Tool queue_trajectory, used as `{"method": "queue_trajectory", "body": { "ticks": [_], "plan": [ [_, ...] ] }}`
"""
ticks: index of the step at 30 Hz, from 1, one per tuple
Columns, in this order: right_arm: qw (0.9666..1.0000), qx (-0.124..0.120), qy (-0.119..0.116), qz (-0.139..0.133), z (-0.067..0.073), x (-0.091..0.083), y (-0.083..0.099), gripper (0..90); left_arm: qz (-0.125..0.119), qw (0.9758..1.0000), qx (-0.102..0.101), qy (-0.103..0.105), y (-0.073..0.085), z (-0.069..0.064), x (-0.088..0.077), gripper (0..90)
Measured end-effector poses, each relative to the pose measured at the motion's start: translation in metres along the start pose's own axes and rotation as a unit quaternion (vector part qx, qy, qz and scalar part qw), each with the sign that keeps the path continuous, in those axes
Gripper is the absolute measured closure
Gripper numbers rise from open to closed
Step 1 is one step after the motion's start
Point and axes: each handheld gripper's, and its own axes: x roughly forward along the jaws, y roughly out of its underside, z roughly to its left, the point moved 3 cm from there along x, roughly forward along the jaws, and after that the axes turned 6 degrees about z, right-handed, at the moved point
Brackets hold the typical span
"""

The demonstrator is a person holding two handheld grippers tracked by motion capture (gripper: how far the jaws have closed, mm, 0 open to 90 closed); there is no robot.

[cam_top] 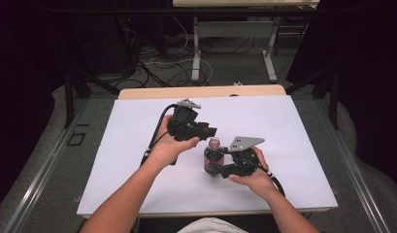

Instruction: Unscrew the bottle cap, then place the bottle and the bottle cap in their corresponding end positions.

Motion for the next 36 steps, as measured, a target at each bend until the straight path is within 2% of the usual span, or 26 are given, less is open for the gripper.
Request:
{"method": "queue_trajectory", "body": {
  "ticks": [9, 10, 11, 14, 16, 22, 24, 28, 36],
  "plan": [
    [0.9999, 0.007, 0.008, -0.004, -0.005, -0.002, 0.001, 32.2, -0.015, 0.9992, -0.034, -0.012, 0.008, 0.026, -0.01, 61.6],
    [0.9999, 0.008, 0.009, -0.004, -0.005, -0.002, 0.001, 32.2, -0.018, 0.9988, -0.044, -0.013, 0.01, 0.028, -0.011, 61.6],
    [0.9999, 0.007, 0.009, 0.005, -0.006, -0.003, 0.001, 32.2, -0.016, 0.9989, -0.042, -0.014, 0.012, 0.032, -0.012, 61.6],
    [0.9999, 0.011, 0.012, -0.003, -0.007, -0.002, 0.001, 32.2, -0.017, 0.9985, -0.049, -0.019, 0.017, 0.041, -0.015, 61.6],
    [0.9998, 0.012, 0.015, -0.004, -0.008, -0.002, 0.001, 32.2, -0.025, 0.9973, -0.065, -0.024, 0.02, 0.045, -0.016, 61.6],
    [0.9996, 0.017, 0.021, -0.005, -0.011, -0.003, 0.001, 32.2, -0.03, 0.9948, -0.085, -0.046, 0.037, 0.062, -0.025, 61.6],
    [0.9996, 0.017, 0.023, -0.007, -0.012, -0.003, 0.001, 32.2, -0.038, 0.9931, -0.102, -0.042, 0.043, 0.067, -0.027, 61.6],
    [0.9994, 0.02, 0.028, -0.005, -0.015, -0.003, 0.0, 32.2, -0.045, 0.9908, -0.118, -0.049, 0.056, 0.076, -0.033, 61.6],
    [0.9983, 0.025, 0.051, -0.017, -0.03, -0.004, -0.011, 32.2, -0.053, 0.9879, -0.137, -0.051, 0.079, 0.084, -0.037, 61.6]
  ]
}}
